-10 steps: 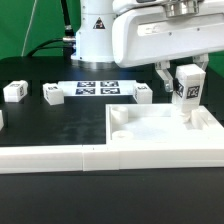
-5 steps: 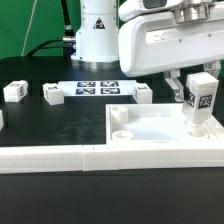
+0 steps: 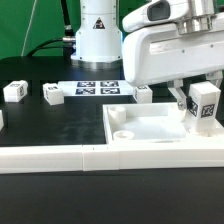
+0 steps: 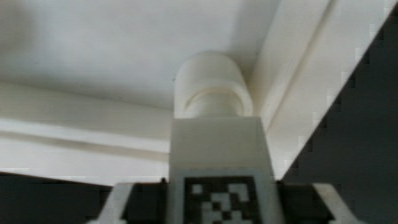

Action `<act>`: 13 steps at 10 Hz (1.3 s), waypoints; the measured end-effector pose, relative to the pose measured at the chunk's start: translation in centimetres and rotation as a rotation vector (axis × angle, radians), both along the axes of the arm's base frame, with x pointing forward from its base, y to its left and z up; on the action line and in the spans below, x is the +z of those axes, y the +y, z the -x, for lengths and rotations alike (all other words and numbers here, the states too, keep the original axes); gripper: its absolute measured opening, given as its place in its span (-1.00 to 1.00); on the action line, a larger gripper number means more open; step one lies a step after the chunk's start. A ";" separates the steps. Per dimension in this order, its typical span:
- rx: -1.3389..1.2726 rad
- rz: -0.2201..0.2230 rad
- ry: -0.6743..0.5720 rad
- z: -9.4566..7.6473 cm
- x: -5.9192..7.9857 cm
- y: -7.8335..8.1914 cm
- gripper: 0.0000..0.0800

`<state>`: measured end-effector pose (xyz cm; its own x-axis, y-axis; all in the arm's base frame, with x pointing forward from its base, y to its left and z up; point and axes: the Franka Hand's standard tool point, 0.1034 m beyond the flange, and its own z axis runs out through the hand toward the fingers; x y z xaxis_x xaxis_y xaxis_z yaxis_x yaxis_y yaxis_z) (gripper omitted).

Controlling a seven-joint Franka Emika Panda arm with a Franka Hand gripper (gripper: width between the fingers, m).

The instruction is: Assemble one leg

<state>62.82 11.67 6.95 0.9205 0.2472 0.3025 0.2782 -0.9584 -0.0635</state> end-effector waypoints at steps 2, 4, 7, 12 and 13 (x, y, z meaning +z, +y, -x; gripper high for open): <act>-0.007 0.001 -0.047 0.3 -0.2 0.1 -0.28; -0.017 0.003 -0.122 0.9 -0.3 0.1 -0.28; -0.017 0.005 -0.145 1.2 -0.3 0.1 -0.28; -0.017 0.005 -0.145 1.2 -0.3 0.1 0.55; -0.017 0.005 -0.145 1.2 -0.3 0.1 0.61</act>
Offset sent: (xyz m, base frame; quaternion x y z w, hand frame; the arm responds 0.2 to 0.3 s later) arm -0.0333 0.0063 -0.0236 -0.0059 0.0237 0.0312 0.9992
